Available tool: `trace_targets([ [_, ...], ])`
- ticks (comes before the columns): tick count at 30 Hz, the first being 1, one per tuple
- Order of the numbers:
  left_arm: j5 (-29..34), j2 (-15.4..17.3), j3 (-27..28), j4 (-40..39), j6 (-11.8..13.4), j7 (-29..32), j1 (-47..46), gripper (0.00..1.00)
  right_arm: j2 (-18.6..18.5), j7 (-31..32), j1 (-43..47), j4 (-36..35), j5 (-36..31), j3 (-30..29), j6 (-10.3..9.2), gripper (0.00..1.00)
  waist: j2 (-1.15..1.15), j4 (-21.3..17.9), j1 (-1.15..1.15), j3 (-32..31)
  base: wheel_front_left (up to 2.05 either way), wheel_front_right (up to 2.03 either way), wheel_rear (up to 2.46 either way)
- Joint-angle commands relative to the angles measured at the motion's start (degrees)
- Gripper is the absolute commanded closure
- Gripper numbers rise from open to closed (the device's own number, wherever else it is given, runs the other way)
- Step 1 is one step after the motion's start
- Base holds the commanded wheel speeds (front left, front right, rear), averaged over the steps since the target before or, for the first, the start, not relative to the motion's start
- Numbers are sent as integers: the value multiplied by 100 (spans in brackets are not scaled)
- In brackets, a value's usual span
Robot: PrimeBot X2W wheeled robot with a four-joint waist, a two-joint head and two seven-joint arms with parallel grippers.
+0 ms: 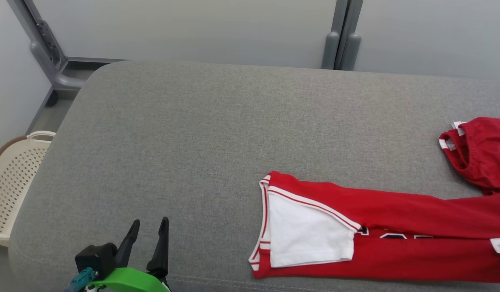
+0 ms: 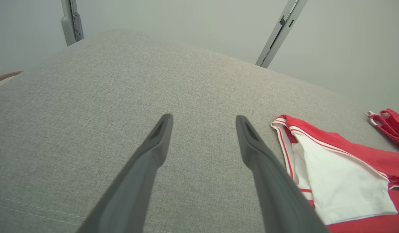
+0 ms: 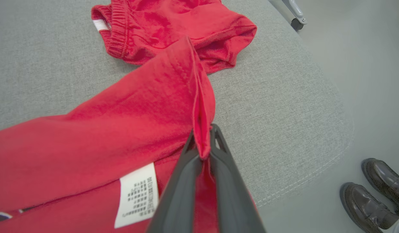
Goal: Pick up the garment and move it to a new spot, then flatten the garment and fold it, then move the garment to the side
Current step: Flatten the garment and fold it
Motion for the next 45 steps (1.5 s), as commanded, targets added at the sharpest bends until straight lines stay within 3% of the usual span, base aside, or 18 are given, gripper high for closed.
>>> trace_targets([
  [1, -40, 15, 0, -16, 18, -38, 37, 0, -117, 44, -14, -86, -13, -57, -12, 100, 0, -41, 0, 31, 0, 0, 0],
  [9, -40, -28, -72, 48, -32, -56, -85, 0, -453, 125, -341, -227, -114, -283, -12, 100, 0, -85, 0, 88, 0, 0, 0],
  [16, -58, -37, -110, 117, -41, -51, -100, 0, -366, 261, -299, -335, -103, -129, -12, 100, 0, -30, 0, 59, 0, 0, 0],
  [30, -88, 13, -130, 146, -35, -70, -150, 0, -49, 779, 13, -804, 424, 1589, -12, 100, 0, -17, 0, 22, 0, 0, 0],
  [45, -65, -25, -201, 187, 1, -106, -278, 0, 52, 441, -457, -97, 1054, 3544, -11, 100, 0, 122, 0, 82, 0, 0, 0],
])
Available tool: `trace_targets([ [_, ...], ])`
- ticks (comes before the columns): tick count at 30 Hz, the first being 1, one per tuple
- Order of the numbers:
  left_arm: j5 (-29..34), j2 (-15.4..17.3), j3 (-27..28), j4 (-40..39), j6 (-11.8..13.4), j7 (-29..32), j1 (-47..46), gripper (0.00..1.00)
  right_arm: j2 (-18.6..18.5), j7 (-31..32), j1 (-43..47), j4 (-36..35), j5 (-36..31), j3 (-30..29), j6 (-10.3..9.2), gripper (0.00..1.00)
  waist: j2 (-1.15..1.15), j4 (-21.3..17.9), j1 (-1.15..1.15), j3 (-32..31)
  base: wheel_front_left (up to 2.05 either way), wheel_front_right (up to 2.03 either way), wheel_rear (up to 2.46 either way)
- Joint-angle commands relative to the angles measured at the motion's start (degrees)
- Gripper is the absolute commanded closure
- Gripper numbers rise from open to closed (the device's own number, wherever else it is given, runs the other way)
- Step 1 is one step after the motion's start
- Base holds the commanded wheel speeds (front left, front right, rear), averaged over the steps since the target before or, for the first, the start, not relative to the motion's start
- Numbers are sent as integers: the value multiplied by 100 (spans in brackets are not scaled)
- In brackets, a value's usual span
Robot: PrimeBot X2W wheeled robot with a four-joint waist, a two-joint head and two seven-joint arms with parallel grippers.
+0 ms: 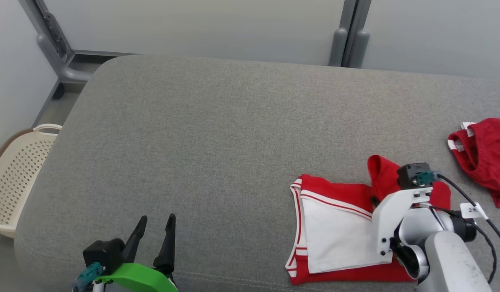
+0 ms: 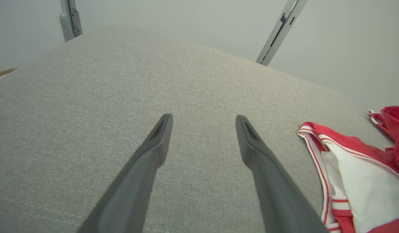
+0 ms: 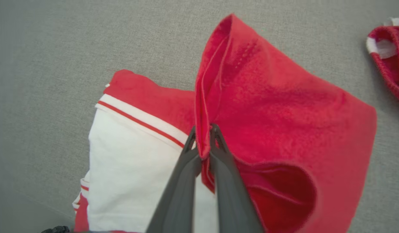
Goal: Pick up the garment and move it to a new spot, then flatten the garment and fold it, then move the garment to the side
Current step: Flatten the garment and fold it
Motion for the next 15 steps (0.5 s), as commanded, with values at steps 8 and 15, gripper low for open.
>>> trace_targets([
  [8, -21, -24, -50, 19, 10, -39, -167, 0, -8, -233, -437, 565, 501, 940, -9, 100, 0, 131, 0, 34, 0, 0, 0],
  [15, -48, -25, -73, 1, 52, -41, -159, 0, -5, -377, -610, 948, 698, 1385, -8, 100, 0, 238, 0, 27, 0, 0, 0],
])
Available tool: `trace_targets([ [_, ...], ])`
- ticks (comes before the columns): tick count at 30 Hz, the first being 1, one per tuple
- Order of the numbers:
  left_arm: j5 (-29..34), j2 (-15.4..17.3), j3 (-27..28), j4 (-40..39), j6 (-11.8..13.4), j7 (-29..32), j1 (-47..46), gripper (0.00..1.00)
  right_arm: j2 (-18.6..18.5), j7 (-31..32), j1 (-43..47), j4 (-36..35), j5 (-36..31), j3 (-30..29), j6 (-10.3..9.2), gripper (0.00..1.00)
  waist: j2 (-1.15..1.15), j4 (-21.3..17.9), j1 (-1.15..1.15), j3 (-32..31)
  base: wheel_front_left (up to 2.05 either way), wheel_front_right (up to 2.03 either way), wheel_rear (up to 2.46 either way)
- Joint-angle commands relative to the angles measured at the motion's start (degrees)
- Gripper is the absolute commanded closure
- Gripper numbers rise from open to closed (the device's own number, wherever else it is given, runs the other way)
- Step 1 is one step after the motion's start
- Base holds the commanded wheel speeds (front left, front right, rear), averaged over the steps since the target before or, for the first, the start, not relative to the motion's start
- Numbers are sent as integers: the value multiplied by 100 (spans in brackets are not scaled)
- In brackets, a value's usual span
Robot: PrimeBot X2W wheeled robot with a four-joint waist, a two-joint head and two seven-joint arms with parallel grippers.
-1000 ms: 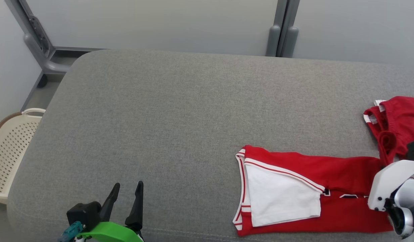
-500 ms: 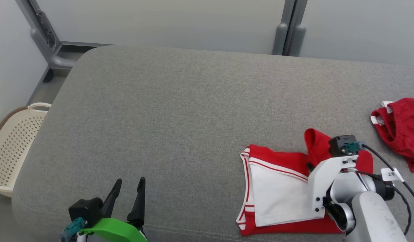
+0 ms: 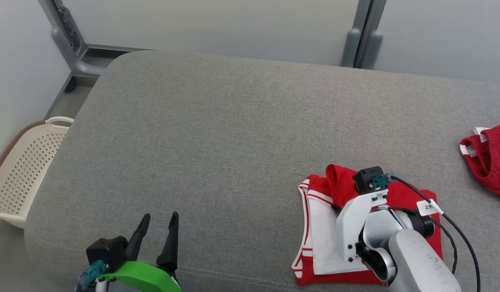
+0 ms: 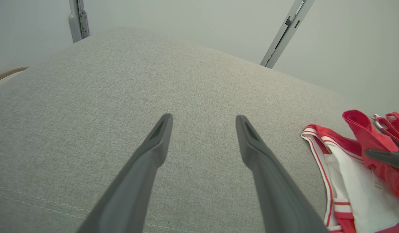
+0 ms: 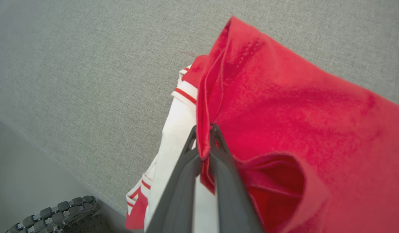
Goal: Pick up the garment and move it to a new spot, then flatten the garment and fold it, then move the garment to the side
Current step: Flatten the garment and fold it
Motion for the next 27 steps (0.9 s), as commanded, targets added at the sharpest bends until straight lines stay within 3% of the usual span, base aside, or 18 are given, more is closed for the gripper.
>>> trace_targets([
  [1, -49, 2, 5, -14, 41, -36, -59, 0, -14, -61, -102, 68, 60, 59, -7, 100, 0, 23, 0, 0, 0, 0, 0],
  [13, -70, 3, -21, -26, 59, -39, -81, 0, -13, -180, -117, 360, 249, 395, -7, 100, 0, 47, 0, 16, 0, 0, 0],
  [14, -76, 6, -22, -26, 59, -40, -82, 0, -13, -213, -132, 369, 243, 396, -7, 93, 0, 43, 0, 16, 0, 0, 0],
  [15, -81, 9, -24, -26, 61, -42, -82, 0, -13, -276, -150, 369, 230, 380, -7, 54, 0, 40, 0, 14, 0, 0, 0],
  [16, -84, 14, -27, -23, 63, -44, -82, 0, -17, -321, -157, 377, 276, 335, -7, 0, 0, 37, 0, 10, 0, 0, 0],
  [22, -96, 40, -32, -21, 84, -39, -54, 0, -13, -713, -232, 73, 902, 398, -7, 0, 0, 0, 0, -26, 0, 0, 0],
  [27, -102, 62, -24, -60, 107, -62, 22, 0, -17, -993, -265, -228, 724, 91, -7, 0, 0, -69, 0, -56, 0, 0, 0],
])
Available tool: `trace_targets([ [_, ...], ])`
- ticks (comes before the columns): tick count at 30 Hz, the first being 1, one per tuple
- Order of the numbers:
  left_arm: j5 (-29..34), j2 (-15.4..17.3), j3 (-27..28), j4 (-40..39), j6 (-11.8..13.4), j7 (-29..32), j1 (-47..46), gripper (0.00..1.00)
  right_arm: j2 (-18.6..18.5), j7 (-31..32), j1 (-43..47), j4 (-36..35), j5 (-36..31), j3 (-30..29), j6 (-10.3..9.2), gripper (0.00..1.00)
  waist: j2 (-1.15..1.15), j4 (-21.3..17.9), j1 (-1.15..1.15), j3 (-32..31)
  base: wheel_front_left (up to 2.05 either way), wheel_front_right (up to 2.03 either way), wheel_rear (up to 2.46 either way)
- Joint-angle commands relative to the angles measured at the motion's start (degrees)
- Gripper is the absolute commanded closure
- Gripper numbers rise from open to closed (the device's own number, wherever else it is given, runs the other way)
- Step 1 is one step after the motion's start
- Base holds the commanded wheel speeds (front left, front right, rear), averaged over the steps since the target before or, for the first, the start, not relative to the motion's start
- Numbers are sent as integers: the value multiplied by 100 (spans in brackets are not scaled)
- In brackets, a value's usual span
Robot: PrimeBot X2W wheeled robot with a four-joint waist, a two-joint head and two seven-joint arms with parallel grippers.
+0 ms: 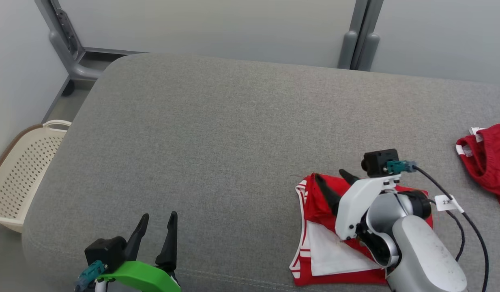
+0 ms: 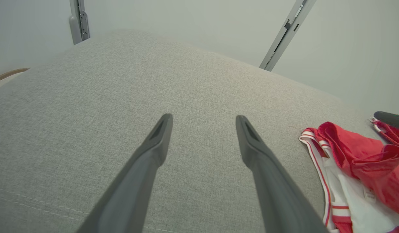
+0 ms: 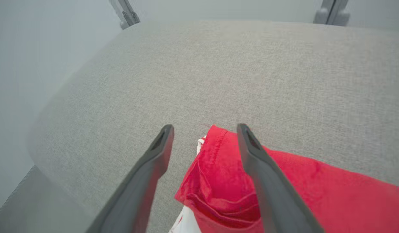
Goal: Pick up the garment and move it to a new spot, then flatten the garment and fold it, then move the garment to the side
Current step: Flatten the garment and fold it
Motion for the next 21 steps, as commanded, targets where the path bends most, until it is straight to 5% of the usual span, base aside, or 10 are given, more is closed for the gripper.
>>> trace_targets([
  [1, -16, 41, 12, -34, 19, -31, 38, 0, -21, -66, -22, -91, -169, -153, -7, 0, 0, -35, 0, -16, 0, 0, 0],
  [16, -40, 91, -36, -132, 85, -8, 137, 0, -280, -131, 802, -517, -1266, -1546, -4, 0, 0, -273, 0, -101, 0, 0, 0],
  [17, -43, 95, -41, -138, 87, -4, 135, 0, -279, -155, 832, -493, -1258, -1550, -4, 9, 0, -285, 0, -98, 0, 0, 0],
  [18, -45, 102, -46, -140, 85, 0, 131, 0, -270, -167, 863, -460, -1262, -1554, -4, 29, 0, -294, 0, -91, 0, 0, 0],
  [19, -42, 109, -55, -149, 78, 7, 120, 0, -265, -182, 889, -427, -1277, -1523, -4, 64, 0, -299, 0, -80, 0, 0, 0],
  [20, -40, 113, -62, -155, 71, 17, 105, 0, -264, -206, 898, -385, -1273, -1519, -4, 85, 0, -299, 0, -67, 0, 0, 0],
  [21, -40, 113, -62, -155, 71, 17, 105, 0, -264, -206, 898, -385, -1273, -1519, -4, 85, 0, -299, 0, -67, 0, 0, 0],
])
